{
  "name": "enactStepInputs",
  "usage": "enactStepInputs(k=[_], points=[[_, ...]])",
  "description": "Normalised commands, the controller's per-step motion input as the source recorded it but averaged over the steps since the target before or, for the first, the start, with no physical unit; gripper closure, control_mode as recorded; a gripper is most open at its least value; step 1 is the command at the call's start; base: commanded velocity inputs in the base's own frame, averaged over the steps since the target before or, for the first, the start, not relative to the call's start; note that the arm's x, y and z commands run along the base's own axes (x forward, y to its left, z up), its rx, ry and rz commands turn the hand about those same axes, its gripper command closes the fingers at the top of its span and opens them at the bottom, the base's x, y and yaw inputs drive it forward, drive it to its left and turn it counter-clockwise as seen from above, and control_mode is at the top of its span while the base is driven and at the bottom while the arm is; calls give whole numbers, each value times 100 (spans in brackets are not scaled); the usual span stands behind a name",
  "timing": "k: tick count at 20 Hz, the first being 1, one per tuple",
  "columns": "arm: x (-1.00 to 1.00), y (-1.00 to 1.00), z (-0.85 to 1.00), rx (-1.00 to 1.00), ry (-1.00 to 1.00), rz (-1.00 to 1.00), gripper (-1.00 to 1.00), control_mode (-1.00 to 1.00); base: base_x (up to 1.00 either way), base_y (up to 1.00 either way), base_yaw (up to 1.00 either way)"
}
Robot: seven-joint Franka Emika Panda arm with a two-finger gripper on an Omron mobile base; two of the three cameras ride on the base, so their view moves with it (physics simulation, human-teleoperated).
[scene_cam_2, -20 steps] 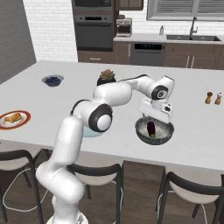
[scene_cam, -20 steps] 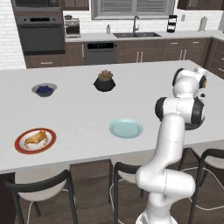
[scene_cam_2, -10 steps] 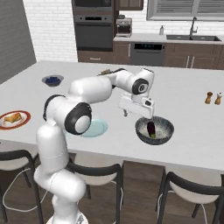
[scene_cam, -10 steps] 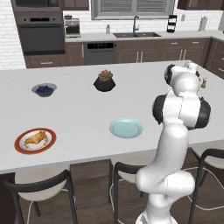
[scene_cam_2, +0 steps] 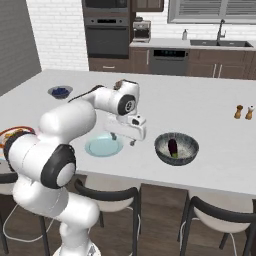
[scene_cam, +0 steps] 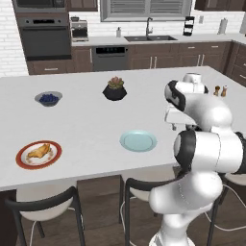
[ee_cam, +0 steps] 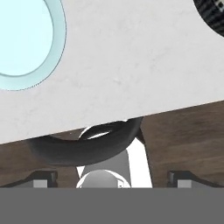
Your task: Pick the chicken drumstick and eggplant from their plates and place them in the bowl. Then put the bowl in the fridge.
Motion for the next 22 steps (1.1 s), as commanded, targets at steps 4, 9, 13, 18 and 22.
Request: enactStepInputs(k=[4, 9, 13, 18, 22], points=[[-10, 27, 2, -1, 0, 4, -100, -100, 0, 0, 0], [-12, 44, 0, -2, 0, 1, -100, -100, 0, 0, 0], [-7, 55, 0, -2, 0, 0, -100, -100, 0, 0, 0], [-7, 34, 0, 0, 0, 0, -100, -100, 0, 0, 0], [0, 11, 0, 0, 0, 0, -100, -100, 0, 0, 0]])
